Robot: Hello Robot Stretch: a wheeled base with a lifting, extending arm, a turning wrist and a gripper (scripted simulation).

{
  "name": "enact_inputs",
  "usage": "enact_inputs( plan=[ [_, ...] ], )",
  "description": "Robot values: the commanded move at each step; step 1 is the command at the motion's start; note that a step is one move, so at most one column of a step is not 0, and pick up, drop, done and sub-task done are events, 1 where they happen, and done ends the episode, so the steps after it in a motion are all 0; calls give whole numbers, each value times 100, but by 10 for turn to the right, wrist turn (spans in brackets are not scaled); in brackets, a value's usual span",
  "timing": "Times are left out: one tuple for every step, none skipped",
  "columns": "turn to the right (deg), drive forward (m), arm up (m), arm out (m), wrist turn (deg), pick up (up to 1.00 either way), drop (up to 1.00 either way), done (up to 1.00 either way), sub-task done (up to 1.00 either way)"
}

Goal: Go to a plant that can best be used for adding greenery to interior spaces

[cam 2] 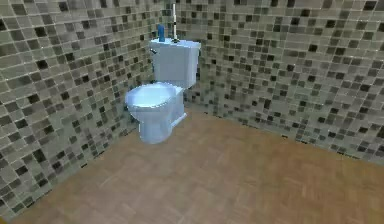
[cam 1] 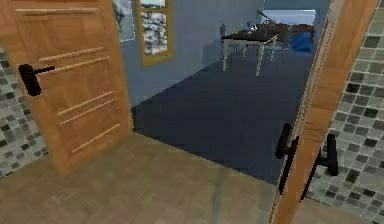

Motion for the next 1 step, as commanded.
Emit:
enact_inputs(
  plan=[
    [-450,0,0,0,0,0,0,0,0]
  ],
)
